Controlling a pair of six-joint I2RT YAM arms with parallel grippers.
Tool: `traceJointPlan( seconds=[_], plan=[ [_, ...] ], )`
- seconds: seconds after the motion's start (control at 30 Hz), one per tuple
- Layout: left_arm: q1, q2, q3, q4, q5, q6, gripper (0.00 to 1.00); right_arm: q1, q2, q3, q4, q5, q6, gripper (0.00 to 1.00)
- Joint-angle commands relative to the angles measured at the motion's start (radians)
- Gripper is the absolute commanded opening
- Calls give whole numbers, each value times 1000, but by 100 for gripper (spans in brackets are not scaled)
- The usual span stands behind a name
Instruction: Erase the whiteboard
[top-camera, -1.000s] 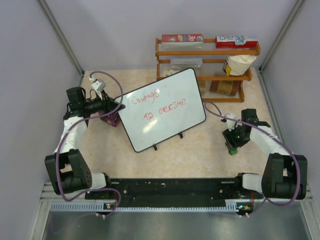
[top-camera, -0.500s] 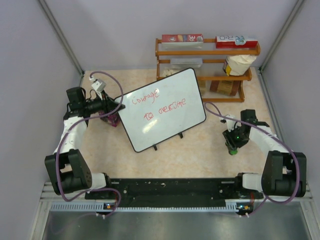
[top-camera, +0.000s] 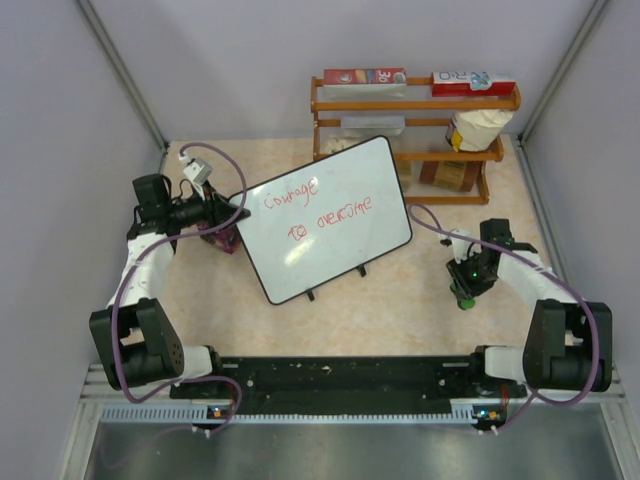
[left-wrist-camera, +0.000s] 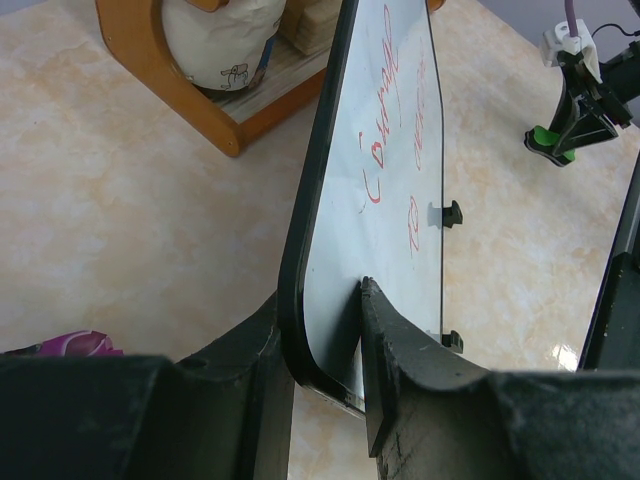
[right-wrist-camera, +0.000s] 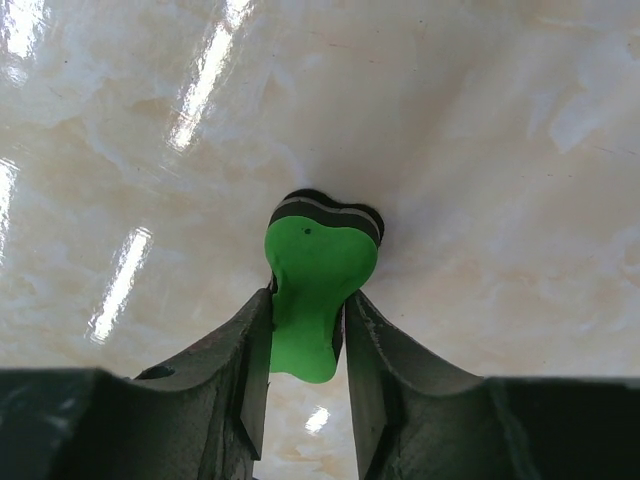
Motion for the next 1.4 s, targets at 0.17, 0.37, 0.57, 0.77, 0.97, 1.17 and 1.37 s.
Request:
traceJointPlan(
  seconds=[0.17,0.37,0.57,0.77,0.97,1.17,1.37],
  plan=[
    [-7,4,1,-18,-53,121,0,14,16,-3,28,13,6,23],
    [-6,4,1,-32,-55,135,0,14,-21,23,10,26,21,14],
    [-7,2,-7,-33,-58,135,0,14,-65,86,-42,18,36,7],
    [-7,1,-14,-35,-67,139,0,34,-102,147,-82,9,64,0],
    [-7,-7,-20,-29,-58,113,0,136,-124,259,-108,4,134,0],
    [-7,-27,-45,-20,-67,101,0,222,-105,425,-111,-28,213,0],
    [-7,-48,-63,-11,-79,84,0,305,-62,597,-105,-42,272,0]
  ],
)
